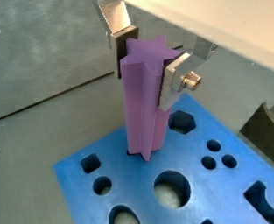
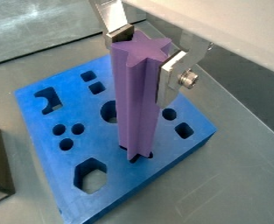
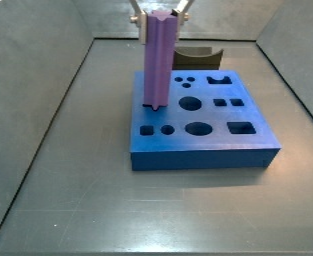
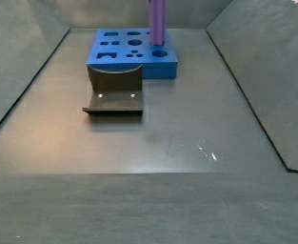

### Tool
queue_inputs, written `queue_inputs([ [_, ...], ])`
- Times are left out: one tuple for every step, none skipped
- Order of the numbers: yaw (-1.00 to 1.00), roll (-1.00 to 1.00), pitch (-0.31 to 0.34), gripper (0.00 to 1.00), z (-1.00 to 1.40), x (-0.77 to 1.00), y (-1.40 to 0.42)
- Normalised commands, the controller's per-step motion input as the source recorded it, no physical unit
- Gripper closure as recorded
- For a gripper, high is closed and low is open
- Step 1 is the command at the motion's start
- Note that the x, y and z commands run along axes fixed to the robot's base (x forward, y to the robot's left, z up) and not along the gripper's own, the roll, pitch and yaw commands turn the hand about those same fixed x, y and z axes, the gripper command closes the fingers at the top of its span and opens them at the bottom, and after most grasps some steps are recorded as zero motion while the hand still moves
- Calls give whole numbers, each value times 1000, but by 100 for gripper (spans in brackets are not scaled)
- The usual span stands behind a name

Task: Insert the star object.

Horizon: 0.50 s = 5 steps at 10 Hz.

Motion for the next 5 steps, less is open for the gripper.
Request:
queue_inputs([
  [43,-57,-17,100,-783,120,0],
  [191,26,-21,100,-880,-180,0],
  [194,0,-20,100,-751,-277,0],
  [317,0,-61,100,-643,-251,-106],
  [400,-56,-73,100,-566,-46,-83],
])
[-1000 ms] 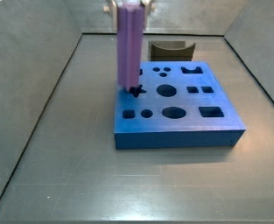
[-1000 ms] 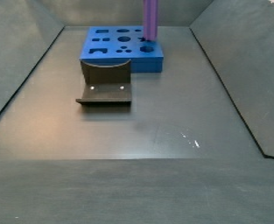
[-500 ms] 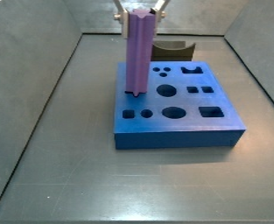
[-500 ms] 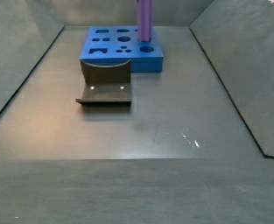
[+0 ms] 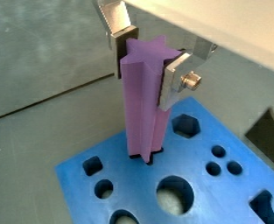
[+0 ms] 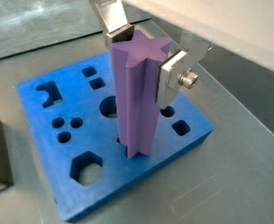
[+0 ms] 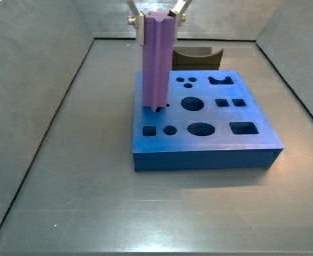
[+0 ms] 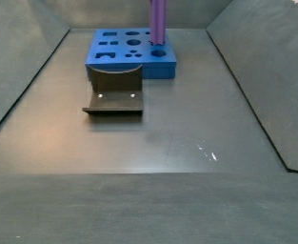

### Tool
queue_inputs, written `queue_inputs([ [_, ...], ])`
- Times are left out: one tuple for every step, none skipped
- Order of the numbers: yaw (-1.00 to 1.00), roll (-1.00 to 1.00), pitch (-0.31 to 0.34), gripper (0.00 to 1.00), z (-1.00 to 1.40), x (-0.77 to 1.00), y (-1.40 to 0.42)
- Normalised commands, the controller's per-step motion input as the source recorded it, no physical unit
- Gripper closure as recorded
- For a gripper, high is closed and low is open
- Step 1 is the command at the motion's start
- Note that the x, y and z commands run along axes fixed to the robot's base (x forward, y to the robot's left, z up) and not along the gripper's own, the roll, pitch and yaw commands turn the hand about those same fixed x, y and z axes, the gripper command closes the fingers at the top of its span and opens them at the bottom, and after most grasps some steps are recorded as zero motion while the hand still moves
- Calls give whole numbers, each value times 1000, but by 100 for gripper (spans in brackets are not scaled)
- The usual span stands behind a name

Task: Insert the star object.

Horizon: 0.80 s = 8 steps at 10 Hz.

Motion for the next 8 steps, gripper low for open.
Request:
queue_inputs([
  [266,-83,-63,100,-691,0,-23],
  [117,0,-71,100,-846,0,0],
  [60,0,0,100,-800,226,0],
  [0,0,0,100,-771,329,17],
  [0,0,0,100,-797,254,29],
  [0,0,0,100,-840,40,11],
  [83,14,-87,100,-886,-229,0],
  [123,0,-131,100,-997,-314,0],
])
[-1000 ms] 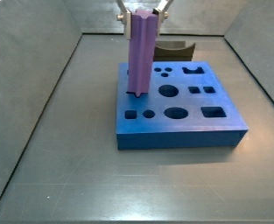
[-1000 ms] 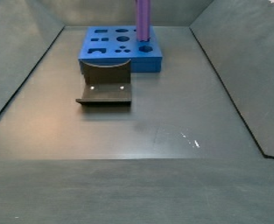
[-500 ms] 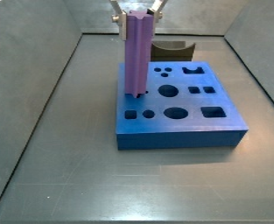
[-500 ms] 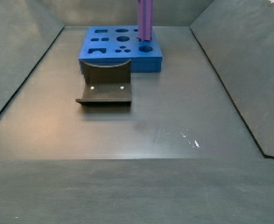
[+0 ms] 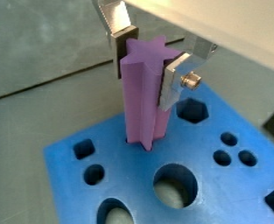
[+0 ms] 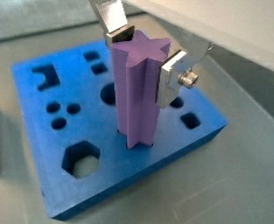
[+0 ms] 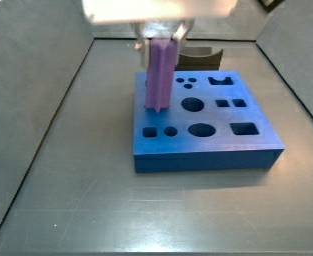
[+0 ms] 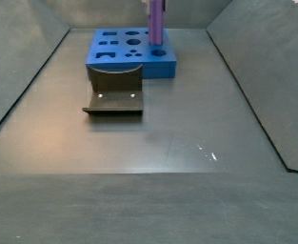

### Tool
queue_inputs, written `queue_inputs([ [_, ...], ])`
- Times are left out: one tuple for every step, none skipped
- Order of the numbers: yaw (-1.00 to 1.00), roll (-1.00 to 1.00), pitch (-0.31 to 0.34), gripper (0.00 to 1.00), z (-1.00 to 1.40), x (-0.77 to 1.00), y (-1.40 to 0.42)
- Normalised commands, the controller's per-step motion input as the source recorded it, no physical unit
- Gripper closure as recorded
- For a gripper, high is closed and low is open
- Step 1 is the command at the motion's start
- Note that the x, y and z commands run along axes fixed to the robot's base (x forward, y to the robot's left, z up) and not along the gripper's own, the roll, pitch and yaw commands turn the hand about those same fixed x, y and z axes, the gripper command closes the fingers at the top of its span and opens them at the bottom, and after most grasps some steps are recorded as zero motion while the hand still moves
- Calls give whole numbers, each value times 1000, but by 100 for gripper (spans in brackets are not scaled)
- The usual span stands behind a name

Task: Insert the star object.

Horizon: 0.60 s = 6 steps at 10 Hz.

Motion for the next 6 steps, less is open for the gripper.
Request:
queue_inputs([
  [0,0,-147,100,-954,-646,-3],
  [-649,-96,-110,100,-883,-646,0],
  [-717,-91,-117,100,-694,-514,0],
  [-11,-64,-123,100,-169,-40,0],
  [0,0,-14,100,0,0,0],
  [0,0,0,100,0,0,0],
])
